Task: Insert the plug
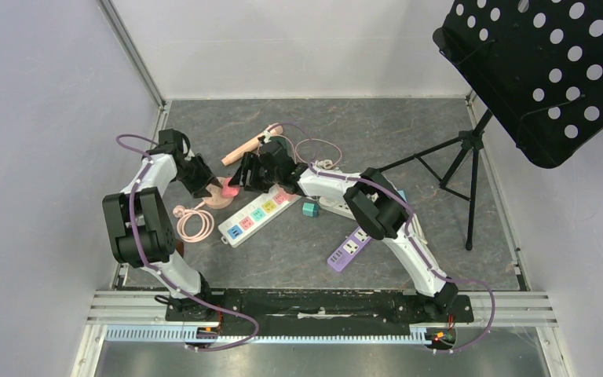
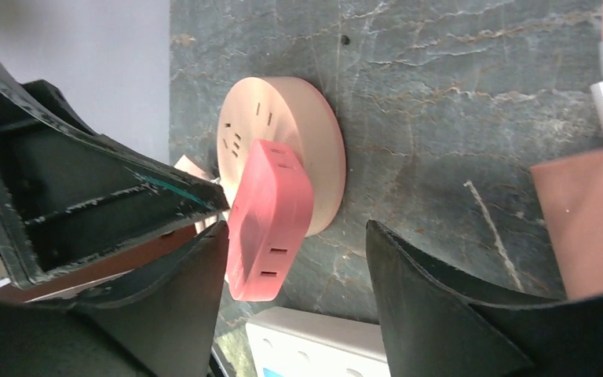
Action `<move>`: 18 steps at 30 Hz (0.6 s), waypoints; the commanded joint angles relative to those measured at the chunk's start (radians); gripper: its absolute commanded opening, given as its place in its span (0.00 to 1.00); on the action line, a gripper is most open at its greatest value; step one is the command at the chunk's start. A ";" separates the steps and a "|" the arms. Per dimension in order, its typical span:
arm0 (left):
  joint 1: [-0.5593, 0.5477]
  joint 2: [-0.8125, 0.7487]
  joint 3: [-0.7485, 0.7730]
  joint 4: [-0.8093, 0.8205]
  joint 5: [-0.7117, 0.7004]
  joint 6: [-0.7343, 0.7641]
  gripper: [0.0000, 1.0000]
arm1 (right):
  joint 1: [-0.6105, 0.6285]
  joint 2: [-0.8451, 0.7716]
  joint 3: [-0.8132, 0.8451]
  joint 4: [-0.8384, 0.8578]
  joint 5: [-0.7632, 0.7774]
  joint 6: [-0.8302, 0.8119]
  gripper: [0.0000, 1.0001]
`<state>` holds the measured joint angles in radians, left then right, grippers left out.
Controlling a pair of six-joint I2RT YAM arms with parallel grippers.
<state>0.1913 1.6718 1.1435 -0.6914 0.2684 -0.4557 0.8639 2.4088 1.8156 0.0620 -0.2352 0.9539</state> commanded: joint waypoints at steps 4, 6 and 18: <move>0.006 -0.054 -0.015 0.016 0.034 0.017 0.51 | -0.001 0.014 -0.039 0.222 -0.043 0.072 0.57; 0.006 -0.047 -0.010 0.016 0.045 0.015 0.50 | -0.002 0.019 -0.043 0.239 -0.049 0.075 0.50; 0.007 -0.021 -0.016 0.023 0.067 0.013 0.49 | -0.002 0.048 -0.055 0.212 -0.055 0.099 0.07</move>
<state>0.1925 1.6596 1.1263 -0.6918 0.3000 -0.4553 0.8639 2.4264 1.7645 0.2623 -0.2916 1.0515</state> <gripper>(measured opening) 0.494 0.222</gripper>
